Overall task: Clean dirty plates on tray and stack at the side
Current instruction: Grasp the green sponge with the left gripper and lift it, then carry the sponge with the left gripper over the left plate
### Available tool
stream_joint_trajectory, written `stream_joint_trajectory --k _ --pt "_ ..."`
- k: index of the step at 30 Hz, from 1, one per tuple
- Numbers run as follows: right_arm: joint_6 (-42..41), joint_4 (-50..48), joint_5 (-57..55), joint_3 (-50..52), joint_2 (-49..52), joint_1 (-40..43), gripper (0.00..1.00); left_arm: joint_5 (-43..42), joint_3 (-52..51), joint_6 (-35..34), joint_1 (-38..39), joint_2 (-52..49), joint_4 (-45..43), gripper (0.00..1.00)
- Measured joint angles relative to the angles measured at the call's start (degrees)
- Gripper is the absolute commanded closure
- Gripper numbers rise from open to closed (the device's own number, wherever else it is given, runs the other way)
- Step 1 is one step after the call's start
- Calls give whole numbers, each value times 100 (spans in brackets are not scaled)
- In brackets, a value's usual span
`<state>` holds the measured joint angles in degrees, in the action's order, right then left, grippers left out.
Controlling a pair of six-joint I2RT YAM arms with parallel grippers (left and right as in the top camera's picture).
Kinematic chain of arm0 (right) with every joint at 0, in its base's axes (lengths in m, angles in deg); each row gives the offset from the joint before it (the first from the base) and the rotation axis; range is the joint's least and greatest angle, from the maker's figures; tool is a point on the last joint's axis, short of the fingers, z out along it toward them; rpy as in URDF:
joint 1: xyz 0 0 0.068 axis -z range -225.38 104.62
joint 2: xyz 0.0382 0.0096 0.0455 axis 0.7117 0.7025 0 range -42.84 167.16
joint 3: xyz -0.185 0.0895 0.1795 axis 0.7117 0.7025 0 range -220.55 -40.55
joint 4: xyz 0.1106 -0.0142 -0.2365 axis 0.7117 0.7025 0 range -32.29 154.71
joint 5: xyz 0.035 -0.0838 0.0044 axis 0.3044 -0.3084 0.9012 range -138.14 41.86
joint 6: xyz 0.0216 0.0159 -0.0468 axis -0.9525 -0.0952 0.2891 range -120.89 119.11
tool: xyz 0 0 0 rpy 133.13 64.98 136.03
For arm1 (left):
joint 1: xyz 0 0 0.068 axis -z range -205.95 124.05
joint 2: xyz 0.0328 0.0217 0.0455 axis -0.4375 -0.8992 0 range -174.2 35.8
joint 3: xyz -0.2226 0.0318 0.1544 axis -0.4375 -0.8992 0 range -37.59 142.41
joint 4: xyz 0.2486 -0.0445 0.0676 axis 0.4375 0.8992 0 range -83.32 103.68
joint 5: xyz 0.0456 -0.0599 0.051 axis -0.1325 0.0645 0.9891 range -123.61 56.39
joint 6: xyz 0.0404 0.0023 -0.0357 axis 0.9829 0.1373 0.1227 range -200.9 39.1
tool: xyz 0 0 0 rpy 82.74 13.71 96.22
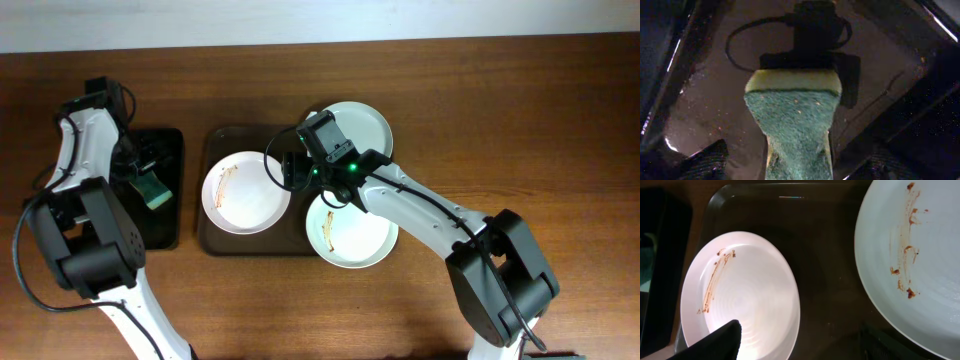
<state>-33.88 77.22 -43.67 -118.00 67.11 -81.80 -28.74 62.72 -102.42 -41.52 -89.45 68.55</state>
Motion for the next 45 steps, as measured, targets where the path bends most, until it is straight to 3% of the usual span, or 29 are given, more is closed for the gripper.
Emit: stream_joint_trajectory --k 3,6,14,16,18,26,31,37,45 --pt "4 0 0 0 0 0 25 -48 -157 -168 -4 -2 -240 47" --pt "0 0 0 -2 0 0 25 -94 -306 -260 -4 -28 -396 52" --pt "2 0 0 0 0 0 25 -105 -380 -304 -4 -70 -455 53" --pt "0 0 0 -2 0 0 25 -105 -492 -304 -4 -70 -581 66" --pt "0 2 0 0 0 0 25 -103 -634 -334 -4 -72 -673 99" --pt "2 11 0 -2 0 0 25 -79 -649 -306 -4 -70 -595 99" --pt "0 131 4 0 4 0 26 -83 -177 39 -4 -74 271 99" --pt "-118 295 26 -2 111 0 33 -85 1241 935 -2 232 1270 100" --pt "-238 -138 385 -2 466 0 40 -374 1534 2184 28 863 1362 100"
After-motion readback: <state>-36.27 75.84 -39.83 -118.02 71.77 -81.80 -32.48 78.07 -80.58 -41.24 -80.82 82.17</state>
